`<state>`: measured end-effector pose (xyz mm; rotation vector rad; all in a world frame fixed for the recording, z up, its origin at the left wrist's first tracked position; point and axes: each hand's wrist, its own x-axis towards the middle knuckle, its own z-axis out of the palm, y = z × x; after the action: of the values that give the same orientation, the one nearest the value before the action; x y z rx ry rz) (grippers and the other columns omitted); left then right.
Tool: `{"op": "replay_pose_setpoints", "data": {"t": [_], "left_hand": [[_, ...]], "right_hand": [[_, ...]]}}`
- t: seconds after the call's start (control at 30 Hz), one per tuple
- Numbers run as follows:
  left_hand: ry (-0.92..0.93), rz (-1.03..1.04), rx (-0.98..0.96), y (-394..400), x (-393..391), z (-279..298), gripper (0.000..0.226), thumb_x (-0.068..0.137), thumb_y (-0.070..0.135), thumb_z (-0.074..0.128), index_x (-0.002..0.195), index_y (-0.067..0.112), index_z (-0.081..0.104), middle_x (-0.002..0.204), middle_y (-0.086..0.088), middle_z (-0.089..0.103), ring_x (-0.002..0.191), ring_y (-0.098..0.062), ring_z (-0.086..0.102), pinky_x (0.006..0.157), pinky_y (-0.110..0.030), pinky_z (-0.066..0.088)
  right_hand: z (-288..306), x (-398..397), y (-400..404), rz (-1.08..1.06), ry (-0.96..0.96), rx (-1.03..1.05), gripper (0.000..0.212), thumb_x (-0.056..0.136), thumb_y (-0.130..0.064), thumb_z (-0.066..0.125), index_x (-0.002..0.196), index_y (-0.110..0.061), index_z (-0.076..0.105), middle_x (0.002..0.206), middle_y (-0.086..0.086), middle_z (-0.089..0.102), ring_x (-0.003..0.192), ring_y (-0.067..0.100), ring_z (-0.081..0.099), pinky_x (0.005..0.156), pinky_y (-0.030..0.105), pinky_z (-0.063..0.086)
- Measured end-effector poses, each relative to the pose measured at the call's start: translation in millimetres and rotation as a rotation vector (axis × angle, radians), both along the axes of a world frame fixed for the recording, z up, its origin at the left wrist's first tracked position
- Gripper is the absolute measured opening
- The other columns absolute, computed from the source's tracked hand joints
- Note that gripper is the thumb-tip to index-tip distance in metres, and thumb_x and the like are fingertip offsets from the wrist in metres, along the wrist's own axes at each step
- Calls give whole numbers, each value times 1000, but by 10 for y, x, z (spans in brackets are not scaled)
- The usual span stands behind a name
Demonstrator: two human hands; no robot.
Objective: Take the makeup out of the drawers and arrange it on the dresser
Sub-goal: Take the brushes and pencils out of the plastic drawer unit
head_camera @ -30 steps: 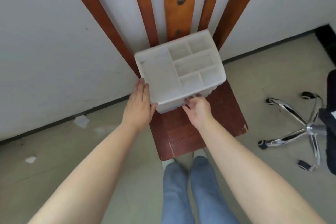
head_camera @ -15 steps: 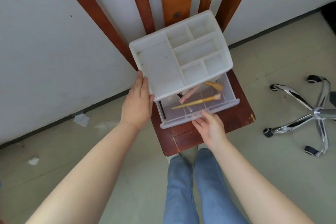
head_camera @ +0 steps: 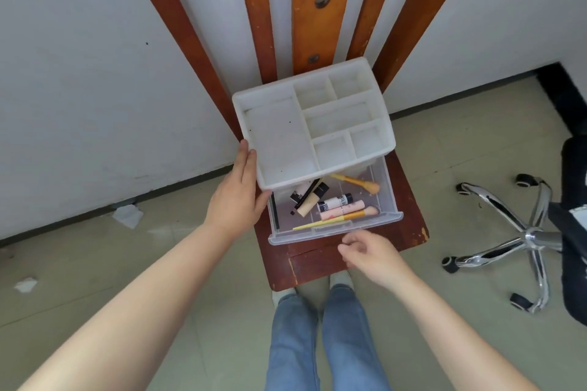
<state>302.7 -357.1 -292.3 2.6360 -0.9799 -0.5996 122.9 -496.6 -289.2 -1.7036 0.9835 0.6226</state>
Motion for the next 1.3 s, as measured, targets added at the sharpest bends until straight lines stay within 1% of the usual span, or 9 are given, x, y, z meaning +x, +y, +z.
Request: {"op": "replay_pose_setpoints", "data": {"t": [0.13, 0.33, 0.43, 0.57, 0.73, 0.83, 1.17, 1.23, 1.3], "left_hand": [[-120, -85, -101, 53, -27, -86, 36, 80, 10, 57, 106, -14, 59, 118, -37, 55, 92, -47, 64, 68, -49, 55], [-175, -126, -77, 63, -83, -100, 37, 77, 11, 42, 94, -13, 64, 105, -32, 63, 84, -44, 67, 60, -46, 55], [-140, -128, -58, 52, -99, -51, 30, 68, -7, 60, 97, -16, 62, 110, -35, 60, 87, -47, 66, 56, -47, 55], [-97, -164, -38, 58, -89, -17, 51, 51, -20, 74, 100, -19, 60, 113, -37, 57, 87, -49, 65, 56, -47, 54], [-75, -100, -33, 41, -70, 21, 49, 83, -11, 48, 131, -13, 39, 148, -25, 27, 128, -45, 39, 104, -43, 38], [-53, -78, 60, 16, -99, 49, 53, 91, -3, 39, 141, -4, 26, 155, -14, 9, 139, -35, 24, 113, -34, 23], [-69, -62, 156, -31, -140, 111, 53, 91, 4, 44, 140, -6, 27, 155, -17, 10, 138, -32, 27, 112, -32, 24], [-134, -85, 89, -34, -170, 87, 44, 80, -5, 56, 123, -15, 47, 140, -31, 36, 121, -44, 48, 97, -42, 45], [-196, -126, 29, -40, -229, 91, 29, 72, -4, 54, 98, -15, 62, 111, -33, 60, 89, -44, 66, 67, -42, 56]], "right_hand": [[99, 376, -276, 694, -214, -477, 29, 89, -9, 46, 117, -8, 54, 116, 8, 55, 109, 22, 49, 87, 29, 37], [-232, 706, -327, 1358, -222, -695, 55, 85, 1, 46, 137, -11, 29, 140, 9, 32, 127, 28, 32, 99, 38, 34], [-272, 782, -321, 1399, -187, -696, 51, 88, -3, 45, 136, -12, 30, 138, 11, 35, 126, 29, 35, 97, 40, 39], [-309, 899, -320, 1471, -125, -658, 41, 91, -6, 43, 132, -9, 36, 133, 14, 41, 123, 31, 40, 91, 40, 42], [-357, 882, -377, 1542, -104, -658, 45, 91, -2, 41, 134, -9, 31, 130, 13, 46, 114, 31, 48, 68, 33, 37], [-407, 837, -447, 1559, -119, -729, 45, 90, -2, 42, 133, -11, 31, 126, 14, 48, 108, 31, 50, 64, 33, 38], [-426, 705, -607, 1154, -201, -673, 32, 87, -8, 48, 119, -9, 49, 117, 11, 50, 102, 29, 55, 58, 26, 31], [-413, 635, -586, 1101, -343, -686, 27, 79, -8, 60, 106, -5, 57, 103, 14, 55, 85, 31, 61, 48, 23, 27], [-345, 568, -567, 1080, -456, -672, 30, 51, -7, 82, 75, -5, 63, 72, 13, 58, 49, 27, 59, 38, 17, 26]]}}
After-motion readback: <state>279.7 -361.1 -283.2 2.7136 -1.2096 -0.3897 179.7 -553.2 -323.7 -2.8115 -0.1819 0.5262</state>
